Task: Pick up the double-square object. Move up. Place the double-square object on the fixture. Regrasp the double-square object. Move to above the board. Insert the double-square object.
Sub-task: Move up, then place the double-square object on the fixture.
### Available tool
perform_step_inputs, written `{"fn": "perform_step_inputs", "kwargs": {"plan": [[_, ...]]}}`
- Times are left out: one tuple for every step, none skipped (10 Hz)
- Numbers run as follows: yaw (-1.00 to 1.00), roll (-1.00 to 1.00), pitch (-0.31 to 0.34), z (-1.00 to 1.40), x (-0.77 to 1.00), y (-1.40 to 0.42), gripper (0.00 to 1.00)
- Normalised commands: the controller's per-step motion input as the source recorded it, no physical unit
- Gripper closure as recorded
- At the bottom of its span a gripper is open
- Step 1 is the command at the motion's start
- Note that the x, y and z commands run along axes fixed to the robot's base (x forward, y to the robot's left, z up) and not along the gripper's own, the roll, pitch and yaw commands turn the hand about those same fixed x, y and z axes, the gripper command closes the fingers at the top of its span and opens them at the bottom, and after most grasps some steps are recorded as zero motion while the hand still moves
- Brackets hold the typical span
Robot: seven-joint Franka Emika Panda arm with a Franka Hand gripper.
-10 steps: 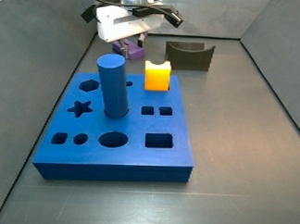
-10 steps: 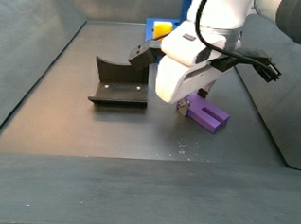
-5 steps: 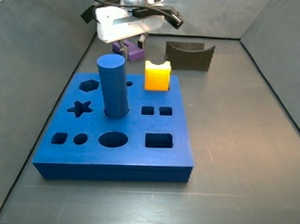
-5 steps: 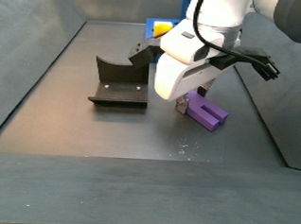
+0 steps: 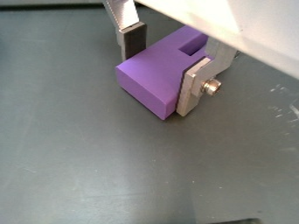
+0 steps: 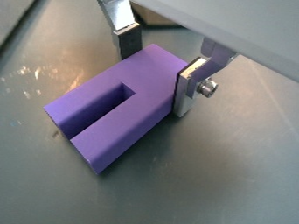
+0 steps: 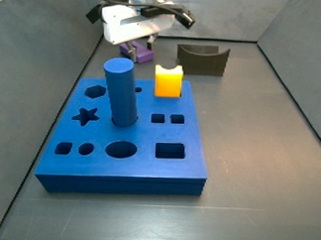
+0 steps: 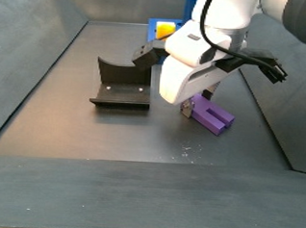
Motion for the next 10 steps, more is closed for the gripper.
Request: {"fn": "perform_step_inputs", "kwargs": {"plan": [[-0.03, -0.02, 0.042, 1.00, -0.01, -0.04, 1.00], [-0.02, -0.02, 0.064, 0.96, -0.01, -0.03, 1.00], [-0.01, -0.03, 0.074, 0.84, 0.00, -0.02, 1.00], [-0.01, -0.03, 0.064, 0.66, -0.01, -0.01, 1.00], [0.00, -0.03, 0.048, 0.51, -0.02, -0.01, 1.00], [0.00, -0.03, 0.043, 0.42, -0.02, -0.01, 1.00], [0.00, -0.04, 0.026, 0.18, -0.03, -0.01, 1.00], [0.00, 0.00, 0.000, 1.00, 0.00, 0.00, 1.00], [0.00, 0.00, -0.005, 1.00, 0.01, 0.00, 1.00], [0.00, -0.01, 0.012, 1.00, 0.00, 0.00, 1.00]]}}
